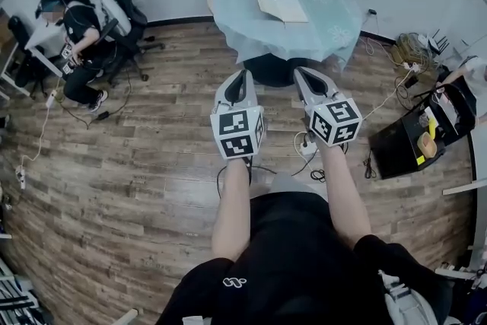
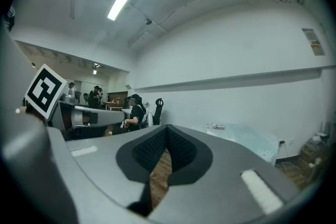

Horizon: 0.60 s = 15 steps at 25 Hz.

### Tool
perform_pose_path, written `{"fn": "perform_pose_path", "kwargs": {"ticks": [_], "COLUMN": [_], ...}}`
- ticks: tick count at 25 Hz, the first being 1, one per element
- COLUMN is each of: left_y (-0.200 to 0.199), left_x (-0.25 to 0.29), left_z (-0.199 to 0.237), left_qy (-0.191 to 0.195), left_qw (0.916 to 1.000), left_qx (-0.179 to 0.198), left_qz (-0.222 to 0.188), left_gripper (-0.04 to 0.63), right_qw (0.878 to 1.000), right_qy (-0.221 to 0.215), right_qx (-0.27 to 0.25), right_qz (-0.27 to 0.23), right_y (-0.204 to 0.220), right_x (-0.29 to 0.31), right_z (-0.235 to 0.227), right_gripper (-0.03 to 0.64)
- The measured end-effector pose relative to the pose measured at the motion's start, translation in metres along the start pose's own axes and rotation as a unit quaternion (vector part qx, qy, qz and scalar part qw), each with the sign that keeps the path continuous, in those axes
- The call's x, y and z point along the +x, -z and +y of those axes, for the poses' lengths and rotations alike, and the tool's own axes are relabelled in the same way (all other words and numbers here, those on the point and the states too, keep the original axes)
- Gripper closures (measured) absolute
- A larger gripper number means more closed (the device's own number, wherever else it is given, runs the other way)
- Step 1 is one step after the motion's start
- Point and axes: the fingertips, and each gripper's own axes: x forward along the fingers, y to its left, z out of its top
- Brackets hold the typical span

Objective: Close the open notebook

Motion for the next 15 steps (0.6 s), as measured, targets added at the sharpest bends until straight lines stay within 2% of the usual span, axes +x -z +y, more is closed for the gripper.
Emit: {"fn": "perform_pose_path", "kwargs": {"ticks": [4, 8, 12, 15], "left_y": [-0.001, -0.001, -0.002, -0.002], "left_x": [0.008, 0.018, 0.028, 0.044], "left_z": [0.001, 0.001, -0.002, 0.001], "left_qy": [0.004, 0.009, 0.015, 0.02], "left_qw": [1.0, 0.9999, 0.9997, 0.9995], "left_qx": [0.001, 0.004, 0.019, 0.025], "left_qz": [-0.002, 0.002, 0.003, 0.003], "left_gripper": [0.592, 0.592, 0.592, 0.592], "right_qw": [1.0, 0.997, 0.996, 0.992], "right_qy": [0.001, -0.017, -0.018, -0.03], "right_qx": [-0.031, -0.072, -0.081, -0.121], "right_qz": [0.0, -0.007, -0.019, -0.013], "right_y": [-0.005, -0.012, -0.018, -0.015], "right_x": [0.005, 0.01, 0.022, 0.043], "right_z": [-0.002, 0.004, -0.005, 0.003], "right_gripper": [0.604, 0.604, 0.604, 0.604]}}
